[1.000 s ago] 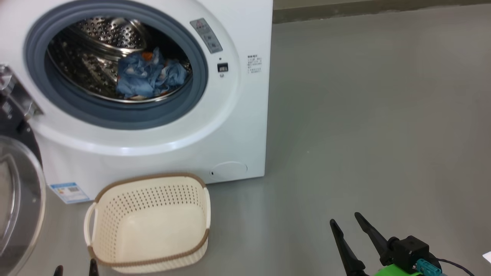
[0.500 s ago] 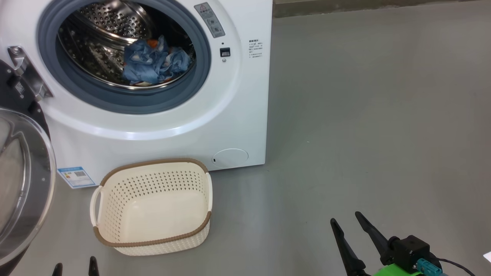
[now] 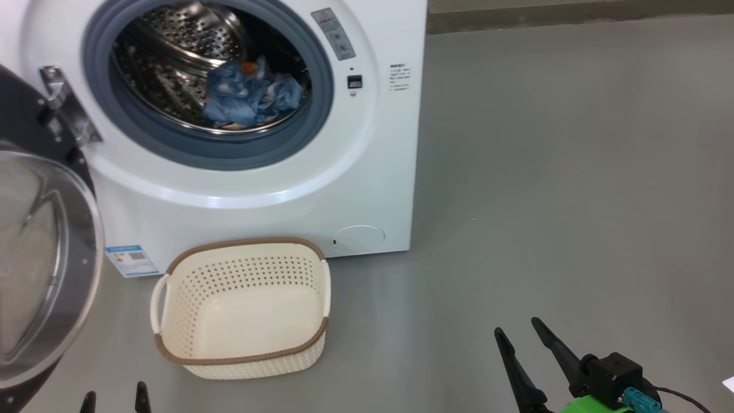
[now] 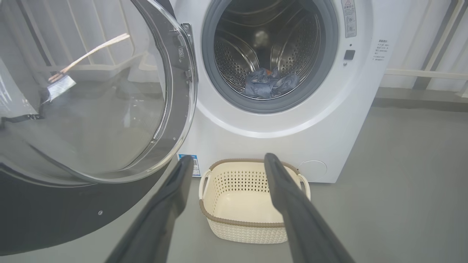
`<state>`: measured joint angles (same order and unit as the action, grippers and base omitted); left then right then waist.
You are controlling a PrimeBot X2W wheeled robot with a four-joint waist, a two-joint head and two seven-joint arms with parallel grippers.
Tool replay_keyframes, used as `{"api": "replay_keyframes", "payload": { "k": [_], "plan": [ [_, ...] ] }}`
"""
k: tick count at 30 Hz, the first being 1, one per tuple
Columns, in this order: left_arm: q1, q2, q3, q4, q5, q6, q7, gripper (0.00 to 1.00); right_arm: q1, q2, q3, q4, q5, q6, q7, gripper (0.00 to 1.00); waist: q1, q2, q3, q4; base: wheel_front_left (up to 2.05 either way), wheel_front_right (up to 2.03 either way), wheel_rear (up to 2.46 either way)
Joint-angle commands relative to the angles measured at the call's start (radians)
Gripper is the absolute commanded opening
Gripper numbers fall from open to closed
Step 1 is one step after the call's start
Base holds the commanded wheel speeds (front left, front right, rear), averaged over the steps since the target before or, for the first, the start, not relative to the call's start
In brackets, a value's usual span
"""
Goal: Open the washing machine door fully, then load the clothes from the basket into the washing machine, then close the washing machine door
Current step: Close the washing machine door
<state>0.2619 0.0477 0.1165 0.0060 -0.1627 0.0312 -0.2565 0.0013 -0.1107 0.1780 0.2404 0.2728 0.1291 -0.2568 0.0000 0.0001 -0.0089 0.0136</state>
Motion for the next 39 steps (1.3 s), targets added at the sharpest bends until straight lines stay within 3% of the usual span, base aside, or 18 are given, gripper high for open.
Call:
{"api": "replay_keyframes", "payload": {
  "k": [1,20,39],
  "plan": [
    [-0.031,0.003,0.03,-0.03,0.0,0.009,-0.005,1.0,-0.013,-0.007,0.024,-0.021,-0.013,0.002,-0.005,1.0,0.0,-0.0001,-0.004,0.02,0.0,0.0,0.0],
    [0.005,0.003,0.024,-0.031,-0.008,0.022,-0.005,1.0,0.012,0.0,0.034,-0.011,-0.007,0.002,-0.005,1.0,0.0,-0.0001,-0.031,0.246,0.0,0.0,0.0],
    [0.014,0.003,0.027,-0.035,-0.026,0.048,-0.005,1.0,0.014,0.009,0.041,-0.002,-0.007,0.002,-0.005,1.0,0.0,-0.0001,-0.037,0.423,0.0,0.0,0.0]
  ]
}}
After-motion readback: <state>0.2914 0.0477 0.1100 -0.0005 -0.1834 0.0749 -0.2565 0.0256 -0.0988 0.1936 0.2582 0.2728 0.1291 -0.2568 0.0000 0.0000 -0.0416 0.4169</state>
